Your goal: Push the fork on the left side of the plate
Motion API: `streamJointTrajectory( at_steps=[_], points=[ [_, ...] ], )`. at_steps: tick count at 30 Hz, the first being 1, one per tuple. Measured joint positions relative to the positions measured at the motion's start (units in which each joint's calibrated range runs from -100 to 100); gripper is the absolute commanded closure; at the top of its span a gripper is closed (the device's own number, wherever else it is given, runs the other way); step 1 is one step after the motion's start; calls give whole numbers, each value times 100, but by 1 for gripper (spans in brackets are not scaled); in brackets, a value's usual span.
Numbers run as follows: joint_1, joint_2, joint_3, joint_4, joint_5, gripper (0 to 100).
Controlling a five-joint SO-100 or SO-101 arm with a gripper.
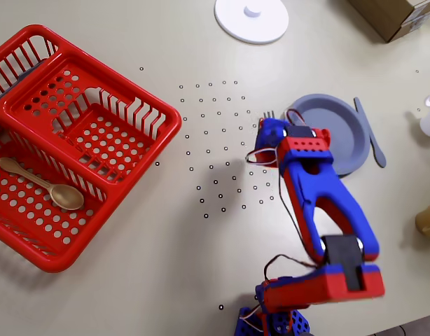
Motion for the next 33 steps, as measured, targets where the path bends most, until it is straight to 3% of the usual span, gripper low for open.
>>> streamJointTrajectory(
  at_steps=[10, 21, 33],
  points=[
    [-18, -4134, 3128, -1282, 352, 100],
    [27, -7426, 6682, -1611, 391, 100],
    [-401, -8848, 7297, -1194, 88, 100]
  ],
)
